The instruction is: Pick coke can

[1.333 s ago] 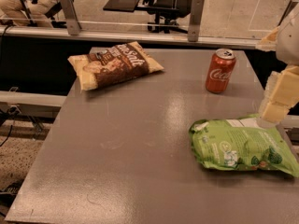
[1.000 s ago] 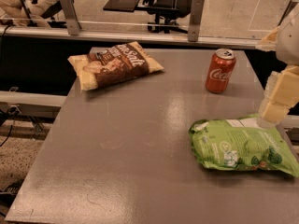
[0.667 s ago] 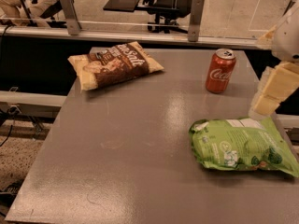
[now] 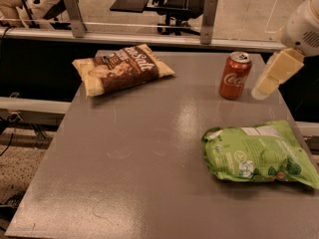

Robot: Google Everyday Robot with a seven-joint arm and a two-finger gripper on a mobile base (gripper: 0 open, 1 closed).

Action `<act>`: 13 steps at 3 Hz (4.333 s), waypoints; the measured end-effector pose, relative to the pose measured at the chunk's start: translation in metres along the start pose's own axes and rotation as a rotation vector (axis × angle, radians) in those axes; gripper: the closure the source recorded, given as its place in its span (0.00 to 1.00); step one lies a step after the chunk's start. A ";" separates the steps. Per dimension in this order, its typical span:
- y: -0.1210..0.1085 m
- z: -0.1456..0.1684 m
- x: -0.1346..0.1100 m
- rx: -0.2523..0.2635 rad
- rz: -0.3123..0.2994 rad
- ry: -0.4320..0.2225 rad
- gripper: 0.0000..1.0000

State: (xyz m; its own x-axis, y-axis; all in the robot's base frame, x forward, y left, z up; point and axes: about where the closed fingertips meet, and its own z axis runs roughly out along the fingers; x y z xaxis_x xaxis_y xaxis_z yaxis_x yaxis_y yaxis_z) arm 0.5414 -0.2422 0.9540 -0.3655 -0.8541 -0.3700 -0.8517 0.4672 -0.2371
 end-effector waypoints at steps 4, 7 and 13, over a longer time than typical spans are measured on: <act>-0.067 0.075 -0.015 -0.040 0.145 -0.120 0.00; -0.049 0.079 -0.039 -0.080 0.097 -0.144 0.39; -0.037 -0.016 -0.108 -0.081 -0.103 -0.222 1.00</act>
Offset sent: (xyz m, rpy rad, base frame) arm 0.1035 -0.0249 -0.0367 0.1489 -0.0167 -0.1313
